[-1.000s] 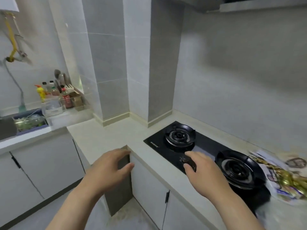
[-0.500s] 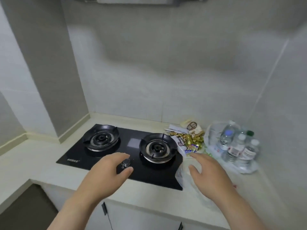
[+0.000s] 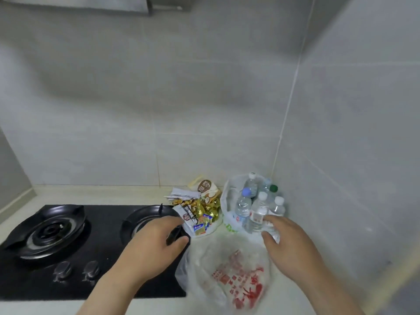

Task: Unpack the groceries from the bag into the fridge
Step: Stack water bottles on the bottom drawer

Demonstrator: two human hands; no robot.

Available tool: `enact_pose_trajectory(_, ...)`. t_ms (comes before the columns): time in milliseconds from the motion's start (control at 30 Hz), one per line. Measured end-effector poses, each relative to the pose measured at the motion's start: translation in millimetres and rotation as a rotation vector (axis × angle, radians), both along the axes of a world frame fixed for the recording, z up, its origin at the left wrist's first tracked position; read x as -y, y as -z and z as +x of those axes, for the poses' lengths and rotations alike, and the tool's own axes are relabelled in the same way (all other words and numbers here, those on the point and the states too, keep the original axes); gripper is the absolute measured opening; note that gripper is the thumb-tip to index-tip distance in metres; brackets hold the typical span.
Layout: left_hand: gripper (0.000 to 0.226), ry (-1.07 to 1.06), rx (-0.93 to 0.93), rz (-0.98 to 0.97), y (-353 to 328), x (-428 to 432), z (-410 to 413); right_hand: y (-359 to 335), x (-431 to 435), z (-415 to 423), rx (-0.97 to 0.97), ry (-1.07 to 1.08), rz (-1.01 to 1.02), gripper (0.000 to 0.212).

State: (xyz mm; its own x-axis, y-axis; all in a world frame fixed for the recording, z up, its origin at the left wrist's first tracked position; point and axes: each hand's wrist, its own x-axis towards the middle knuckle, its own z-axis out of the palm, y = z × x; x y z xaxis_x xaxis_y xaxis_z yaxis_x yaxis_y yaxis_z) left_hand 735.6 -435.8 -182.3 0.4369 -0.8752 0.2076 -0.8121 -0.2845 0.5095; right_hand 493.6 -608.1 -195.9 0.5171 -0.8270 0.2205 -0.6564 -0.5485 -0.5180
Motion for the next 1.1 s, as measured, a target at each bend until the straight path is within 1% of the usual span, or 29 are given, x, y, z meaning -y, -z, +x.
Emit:
enact_pose_trajectory(100, 0.048, 0.035, 0.002, -0.001, 6.5, 40.0, -12.7, 0.6, 28.1, -14.9, -0.020, 0.030, 0.006, 0.043)
enact_pose_trajectory(267, 0.045, 0.118, -0.031, 0.009, 12.3, 92.5, -30.1, 2.3, 66.6, -30.3, 0.013, 0.062, 0.007, 0.041)
enact_pose_trajectory(433, 0.047, 0.160, -0.026, 0.048, 13.5, 134.2, -25.7, 4.5, 98.5, -29.2, -0.006, 0.063, 0.021, 0.042)
enact_pose_trajectory(567, 0.048, 0.176, -0.038, 0.062, 15.3, 167.2, -14.2, 7.0, 126.0, -15.5, -0.033, 0.065, 0.037, 0.041)
enact_pose_trajectory(700, 0.046, 0.193, -0.111, 0.069, 19.4, 198.4, 2.7, 10.7, 154.8, 7.0, -0.062, 0.085, 0.064, 0.044)
enact_pose_trajectory(767, 0.046, 0.201, -0.098, 0.069, 21.9, 215.5, 15.6, 9.4, 169.9, 19.5, -0.074, 0.089, 0.084, 0.046)
enact_pose_trajectory(933, 0.047, 0.223, -0.139, 0.072, 34.4, 262.8, 44.7, 2.2, 214.3, 50.9, -0.085, 0.115, 0.082, 0.044)
enact_pose_trajectory(1100, 0.046, 0.262, -0.262, 0.077, 49.5, 319.5, 66.5, 1.9, 255.7, 77.9, -0.084, 0.160, 0.121, 0.042)
